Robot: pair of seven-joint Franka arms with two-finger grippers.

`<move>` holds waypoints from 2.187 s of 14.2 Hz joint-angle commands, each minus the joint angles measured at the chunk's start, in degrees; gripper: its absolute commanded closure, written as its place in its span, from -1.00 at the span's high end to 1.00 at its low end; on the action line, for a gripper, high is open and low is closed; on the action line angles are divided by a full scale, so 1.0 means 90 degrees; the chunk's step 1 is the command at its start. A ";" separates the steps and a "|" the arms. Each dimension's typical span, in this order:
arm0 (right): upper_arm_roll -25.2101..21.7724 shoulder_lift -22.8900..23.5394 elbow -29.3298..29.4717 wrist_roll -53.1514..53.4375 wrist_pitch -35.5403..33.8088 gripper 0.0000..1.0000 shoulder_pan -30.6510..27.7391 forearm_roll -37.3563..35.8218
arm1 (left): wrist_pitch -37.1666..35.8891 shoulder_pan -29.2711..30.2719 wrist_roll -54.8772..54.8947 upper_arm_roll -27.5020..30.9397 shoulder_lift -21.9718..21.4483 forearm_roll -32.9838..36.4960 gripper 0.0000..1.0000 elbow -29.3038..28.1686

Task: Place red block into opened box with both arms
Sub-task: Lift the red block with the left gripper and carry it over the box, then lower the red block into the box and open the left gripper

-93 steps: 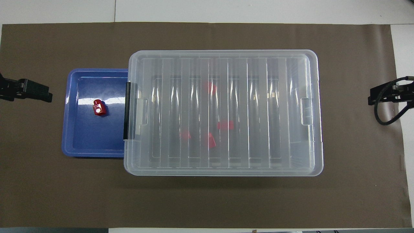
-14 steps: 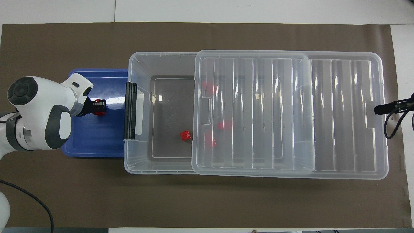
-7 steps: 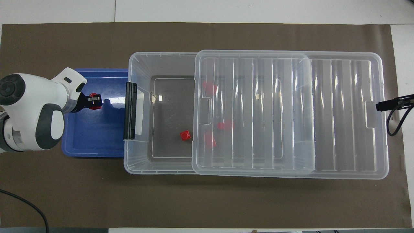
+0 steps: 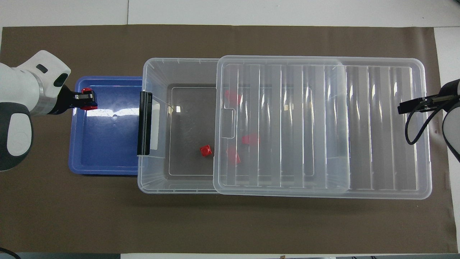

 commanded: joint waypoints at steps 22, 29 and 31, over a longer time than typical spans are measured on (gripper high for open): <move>0.0257 -0.0519 0.1222 0.1013 -0.2176 1.00 -0.0035 0.0312 | 0.2021 -0.2319 -0.1230 0.0036 0.2193 0.0413 -1.00 -0.0235; 0.0276 -0.0539 0.1163 0.0984 -0.2059 0.77 -0.0045 0.0028 | 0.2032 -0.2309 -0.1278 0.0036 0.1990 0.0403 1.00 -0.0246; 0.0276 -0.0548 0.1104 0.0858 -0.2020 -0.82 -0.0122 -0.0020 | 0.1760 -0.2309 -0.1278 0.0027 0.1658 0.0394 1.00 -0.0237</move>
